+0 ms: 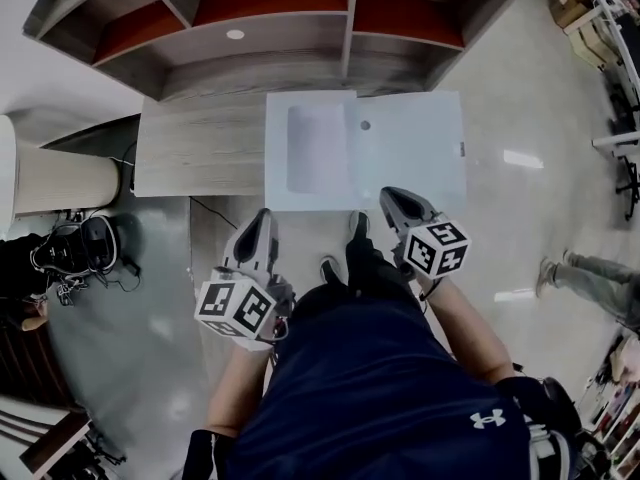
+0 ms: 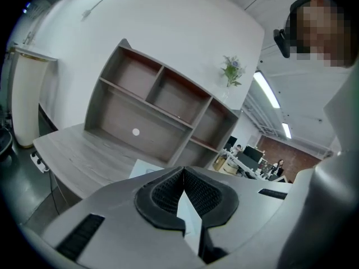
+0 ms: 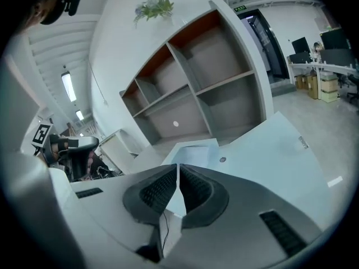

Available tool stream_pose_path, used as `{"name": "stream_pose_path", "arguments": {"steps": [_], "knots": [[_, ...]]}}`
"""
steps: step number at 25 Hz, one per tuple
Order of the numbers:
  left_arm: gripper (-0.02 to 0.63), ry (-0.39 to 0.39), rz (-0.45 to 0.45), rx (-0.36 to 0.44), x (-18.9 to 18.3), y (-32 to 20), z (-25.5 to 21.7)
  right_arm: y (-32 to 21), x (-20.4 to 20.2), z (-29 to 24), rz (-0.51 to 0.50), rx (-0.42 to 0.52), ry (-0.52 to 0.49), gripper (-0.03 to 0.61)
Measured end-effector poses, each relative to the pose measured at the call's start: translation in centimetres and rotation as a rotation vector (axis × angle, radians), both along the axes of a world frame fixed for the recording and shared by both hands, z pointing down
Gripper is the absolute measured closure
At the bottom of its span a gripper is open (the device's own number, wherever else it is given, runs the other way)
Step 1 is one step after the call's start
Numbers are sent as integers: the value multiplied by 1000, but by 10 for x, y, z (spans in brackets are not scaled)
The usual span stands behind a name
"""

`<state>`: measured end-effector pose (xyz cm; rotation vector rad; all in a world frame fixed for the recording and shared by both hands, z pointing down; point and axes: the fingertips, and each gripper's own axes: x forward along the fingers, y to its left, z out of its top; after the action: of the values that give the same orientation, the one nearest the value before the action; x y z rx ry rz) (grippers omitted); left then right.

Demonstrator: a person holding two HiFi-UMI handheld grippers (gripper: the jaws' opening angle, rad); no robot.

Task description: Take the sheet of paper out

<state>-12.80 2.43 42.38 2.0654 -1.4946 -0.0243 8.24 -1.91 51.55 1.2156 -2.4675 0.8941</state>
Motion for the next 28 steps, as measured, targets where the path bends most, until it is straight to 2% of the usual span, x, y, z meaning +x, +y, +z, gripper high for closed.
{"name": "stream_pose_path", "arguments": {"steps": [6,12,16,19,28], "knots": [[598,-107,-67,-15,-2,-44,18,-52,-13,39,-35,-105,-78,563],[598,-149,-126,-92,-8,-62,42,-90,-25,90,-77,-221,-78,563],[598,-158,-135,-108,-8,-72,49,-107,-36,122,-97,-289,-71,561],[598,-157,-135,-131,-12,-77,57,-112,-44,140,-99,-340,-57,493],[598,-115,-65,-179,-24,-103,77,-132,-61,174,-52,-427,-46,445]]}}
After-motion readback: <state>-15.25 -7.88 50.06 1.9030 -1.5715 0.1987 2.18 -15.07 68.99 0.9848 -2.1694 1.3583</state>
